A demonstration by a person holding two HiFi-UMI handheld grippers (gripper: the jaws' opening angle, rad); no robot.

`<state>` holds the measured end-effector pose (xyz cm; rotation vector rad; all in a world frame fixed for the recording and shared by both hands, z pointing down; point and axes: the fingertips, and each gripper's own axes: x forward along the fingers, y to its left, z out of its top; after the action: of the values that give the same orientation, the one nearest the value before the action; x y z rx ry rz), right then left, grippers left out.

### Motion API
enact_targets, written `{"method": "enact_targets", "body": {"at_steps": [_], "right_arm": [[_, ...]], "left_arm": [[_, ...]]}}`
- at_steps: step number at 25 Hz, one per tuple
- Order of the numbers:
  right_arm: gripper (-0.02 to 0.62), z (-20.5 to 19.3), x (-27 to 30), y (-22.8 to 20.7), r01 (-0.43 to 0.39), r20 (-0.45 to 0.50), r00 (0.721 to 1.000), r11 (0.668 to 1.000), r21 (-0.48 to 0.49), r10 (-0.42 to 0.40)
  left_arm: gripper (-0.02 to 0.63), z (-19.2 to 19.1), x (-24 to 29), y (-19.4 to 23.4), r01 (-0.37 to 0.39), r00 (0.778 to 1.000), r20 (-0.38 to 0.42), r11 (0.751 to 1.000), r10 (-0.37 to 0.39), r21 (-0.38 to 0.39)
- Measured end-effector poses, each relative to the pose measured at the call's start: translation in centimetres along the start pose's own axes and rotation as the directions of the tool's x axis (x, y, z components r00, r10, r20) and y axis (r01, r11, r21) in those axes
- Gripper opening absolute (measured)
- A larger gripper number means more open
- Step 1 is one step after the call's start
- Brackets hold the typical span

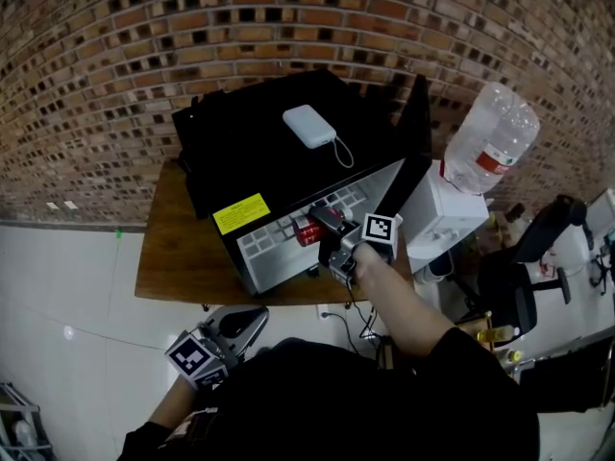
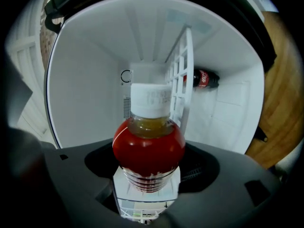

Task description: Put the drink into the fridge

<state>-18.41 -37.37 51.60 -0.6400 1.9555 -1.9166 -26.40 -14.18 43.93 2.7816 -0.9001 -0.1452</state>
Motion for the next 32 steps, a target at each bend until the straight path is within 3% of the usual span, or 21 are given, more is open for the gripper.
{"method": "enact_targets", "body": {"at_steps": [3,5,6,9,16,23,29,32], "right_arm": [[0.371,0.2,0.1,0.2,0.019,0.006,1.0,0.998,0.057,-0.02],[0.382,0.5,0.1,1.1,-0.027,0.031,0.999,0.996,0.079,0.025],[0.322,0.8,0.2,2.1,-0.072,0.046,0.997,0.995,0.071,0.068],[0.305,1.2,0.7,4.9,-0.142,0.041,0.989,0.99,-0.004,0.142],[0.302,1.0,-2.5,1.9,-0.103,0.056,0.993,0.995,-0.001,0.103],[0.302,0.6,-3.9,2.4,-0.125,0.038,0.991,0.991,-0.049,0.127],[0.302,-0.2,-7.1,3.7,-0.182,0.008,0.983,0.967,-0.18,0.186],[0.302,-2.8,-10.7,5.8,-0.255,-0.095,0.967,0.892,-0.373,0.237]], "left_arm": [[-0.006,0.1,0.0,-0.1,0.0,1.0,0.007,1.0,0.0,-0.004],[-0.006,0.1,-0.1,-0.1,-0.002,1.0,0.011,1.0,0.002,-0.005],[-0.006,0.0,-0.1,-0.1,-0.003,1.0,0.01,1.0,0.003,-0.004],[-0.006,0.0,-0.1,-0.3,0.0,1.0,0.008,1.0,0.0,-0.003],[-0.006,0.1,0.7,-1.1,0.028,1.0,0.006,1.0,-0.028,-0.01],[-0.006,0.0,2.1,-2.5,0.063,0.998,0.006,0.998,-0.063,-0.007],[-0.006,0.2,3.2,-3.1,0.092,0.996,0.012,0.996,-0.091,-0.011],[-0.006,0.3,4.2,-3.5,0.114,0.993,0.012,0.993,-0.114,-0.013]]}}
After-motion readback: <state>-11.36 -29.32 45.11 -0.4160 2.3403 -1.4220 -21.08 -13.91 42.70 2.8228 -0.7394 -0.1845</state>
